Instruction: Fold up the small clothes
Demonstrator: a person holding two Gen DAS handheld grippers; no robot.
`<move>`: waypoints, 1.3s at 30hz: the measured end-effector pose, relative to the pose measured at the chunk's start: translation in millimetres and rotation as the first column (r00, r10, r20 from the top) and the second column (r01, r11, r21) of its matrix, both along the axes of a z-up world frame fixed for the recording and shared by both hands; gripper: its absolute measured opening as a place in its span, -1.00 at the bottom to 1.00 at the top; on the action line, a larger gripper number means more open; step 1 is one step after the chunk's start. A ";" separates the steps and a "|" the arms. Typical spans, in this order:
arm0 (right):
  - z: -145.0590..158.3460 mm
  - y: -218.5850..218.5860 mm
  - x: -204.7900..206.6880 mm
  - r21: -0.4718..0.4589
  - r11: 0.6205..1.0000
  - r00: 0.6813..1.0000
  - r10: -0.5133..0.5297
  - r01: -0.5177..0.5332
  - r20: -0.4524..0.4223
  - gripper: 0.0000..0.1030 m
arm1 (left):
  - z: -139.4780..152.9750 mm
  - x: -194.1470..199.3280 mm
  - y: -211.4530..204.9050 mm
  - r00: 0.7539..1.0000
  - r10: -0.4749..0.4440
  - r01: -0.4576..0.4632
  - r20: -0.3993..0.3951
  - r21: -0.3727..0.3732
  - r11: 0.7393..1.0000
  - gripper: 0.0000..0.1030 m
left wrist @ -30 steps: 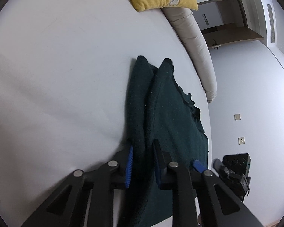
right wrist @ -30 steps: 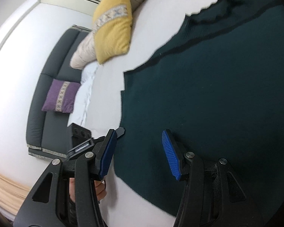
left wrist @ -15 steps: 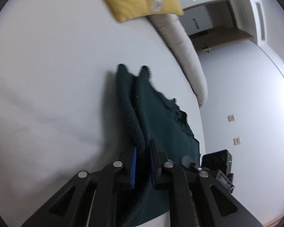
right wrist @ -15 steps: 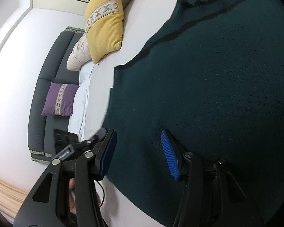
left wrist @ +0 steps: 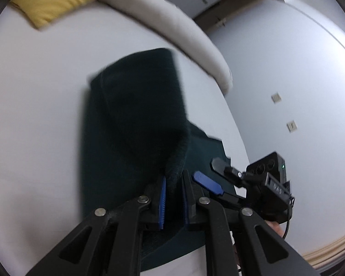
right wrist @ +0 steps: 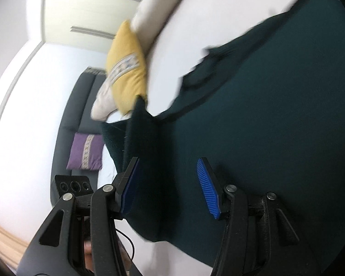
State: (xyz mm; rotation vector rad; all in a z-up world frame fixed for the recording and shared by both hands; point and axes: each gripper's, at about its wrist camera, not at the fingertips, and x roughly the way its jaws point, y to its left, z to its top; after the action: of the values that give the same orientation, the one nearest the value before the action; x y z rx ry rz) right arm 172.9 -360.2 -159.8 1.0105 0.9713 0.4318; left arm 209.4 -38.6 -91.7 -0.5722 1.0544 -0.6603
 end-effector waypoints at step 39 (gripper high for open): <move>7.9 44.1 43.4 -0.213 0.964 0.978 0.128 -0.162 -0.165 -0.80 | -7.5 -88.9 27.1 0.990 0.040 -0.044 0.133 0.026 0.999 -0.38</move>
State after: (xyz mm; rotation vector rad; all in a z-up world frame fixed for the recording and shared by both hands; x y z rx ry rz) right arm 216.4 -316.1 -151.9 0.7763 1.2072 0.3602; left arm 120.5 -11.4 -99.2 -0.5172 0.9238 -0.6368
